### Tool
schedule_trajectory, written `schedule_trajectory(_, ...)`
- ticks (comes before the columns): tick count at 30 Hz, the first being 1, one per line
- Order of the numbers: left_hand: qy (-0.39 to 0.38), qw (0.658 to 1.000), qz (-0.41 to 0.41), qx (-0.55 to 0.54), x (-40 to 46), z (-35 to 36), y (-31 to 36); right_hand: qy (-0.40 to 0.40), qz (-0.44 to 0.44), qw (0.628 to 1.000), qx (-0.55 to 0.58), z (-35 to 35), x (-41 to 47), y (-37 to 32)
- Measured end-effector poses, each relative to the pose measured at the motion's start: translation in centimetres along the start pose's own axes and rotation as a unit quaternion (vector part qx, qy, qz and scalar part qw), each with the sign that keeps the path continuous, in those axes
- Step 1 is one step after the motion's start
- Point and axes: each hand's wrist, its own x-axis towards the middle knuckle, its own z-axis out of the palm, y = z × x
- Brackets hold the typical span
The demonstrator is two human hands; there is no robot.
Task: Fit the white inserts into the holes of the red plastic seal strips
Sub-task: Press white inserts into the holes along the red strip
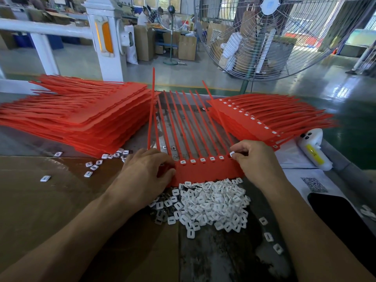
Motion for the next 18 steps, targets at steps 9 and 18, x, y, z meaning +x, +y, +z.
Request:
schedule_trajectory(9, 0.005, 1.0, 0.006, -0.004, -0.05, 0.11, -0.15, -0.013, 0.002, 0.999, -0.033, 0.1, 0.0, -0.4)
schedule_trajectory(18, -0.004, 1.0, 0.002, -0.002, -0.02, 0.03, -0.07, -0.025, 0.015, 0.999, -0.013, -0.15, 0.06, 0.01)
